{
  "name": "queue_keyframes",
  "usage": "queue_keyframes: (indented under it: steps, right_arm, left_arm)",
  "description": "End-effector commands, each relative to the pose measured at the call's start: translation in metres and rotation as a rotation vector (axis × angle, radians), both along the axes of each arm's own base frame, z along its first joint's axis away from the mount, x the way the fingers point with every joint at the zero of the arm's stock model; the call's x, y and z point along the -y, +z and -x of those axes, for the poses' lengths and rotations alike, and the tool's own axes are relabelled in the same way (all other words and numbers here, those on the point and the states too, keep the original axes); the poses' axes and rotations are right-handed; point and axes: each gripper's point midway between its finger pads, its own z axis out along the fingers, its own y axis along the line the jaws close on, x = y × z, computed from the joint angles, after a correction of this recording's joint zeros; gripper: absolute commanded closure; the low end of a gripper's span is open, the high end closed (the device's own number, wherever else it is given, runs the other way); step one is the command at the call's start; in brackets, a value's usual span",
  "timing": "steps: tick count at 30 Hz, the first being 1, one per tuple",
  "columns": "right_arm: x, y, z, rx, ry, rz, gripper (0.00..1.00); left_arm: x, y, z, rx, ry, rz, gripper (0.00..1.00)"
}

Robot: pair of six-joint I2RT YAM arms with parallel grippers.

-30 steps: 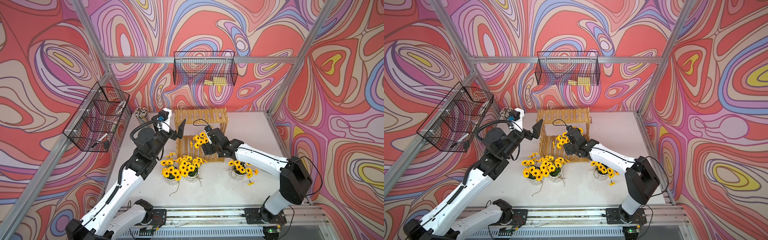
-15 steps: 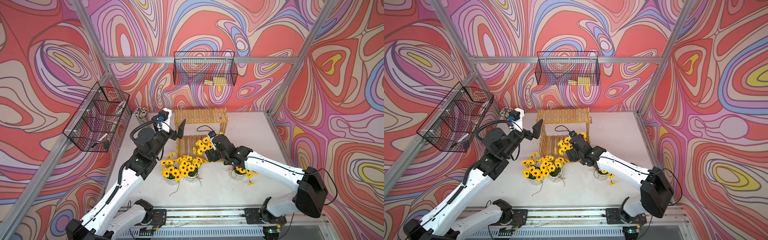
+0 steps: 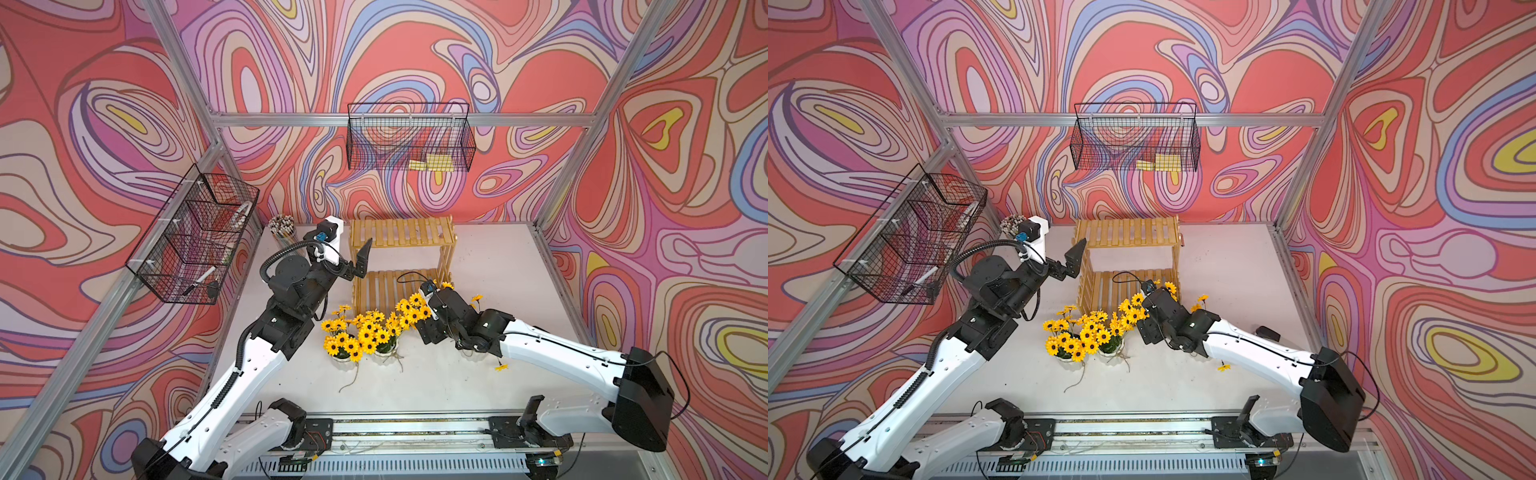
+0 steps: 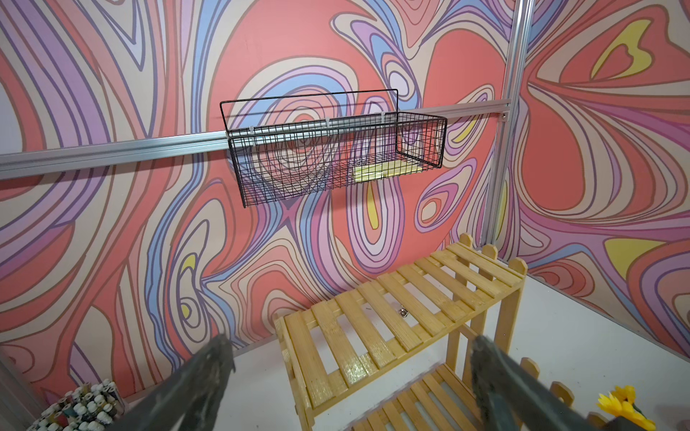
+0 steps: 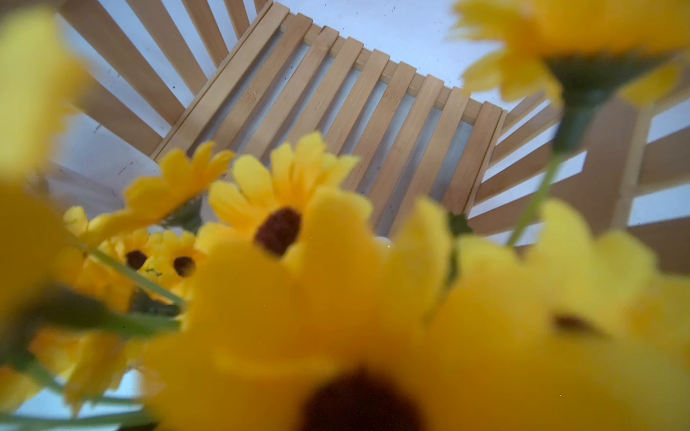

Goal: Take the sunflower pots off the shelves
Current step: Place the sunflower pot at the center of the board.

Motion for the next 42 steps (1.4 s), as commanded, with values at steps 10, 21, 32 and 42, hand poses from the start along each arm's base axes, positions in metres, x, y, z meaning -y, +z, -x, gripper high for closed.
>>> queue_keyframes:
  steps: [10, 21, 32, 42]
  right_arm:
    - [-0.004, -0.009, 0.01, 0.017, -0.009, -0.093, 0.99]
    - [-0.008, -0.028, 0.014, -0.003, 0.032, -0.081, 0.97]
    - [-0.009, -0.044, 0.017, -0.033, 0.049, -0.053, 0.95]
    - [-0.009, -0.058, 0.018, -0.058, 0.054, -0.018, 0.87]
  left_arm:
    - [0.002, 0.019, 0.001, 0.038, -0.018, 0.027, 0.0]
    - [0.001, 0.018, 0.001, 0.036, -0.014, 0.025, 0.0]
    - [0.001, 0.014, 0.0, 0.028, -0.013, 0.025, 0.0]
    - [0.001, 0.012, 0.0, 0.025, -0.011, 0.025, 0.0]
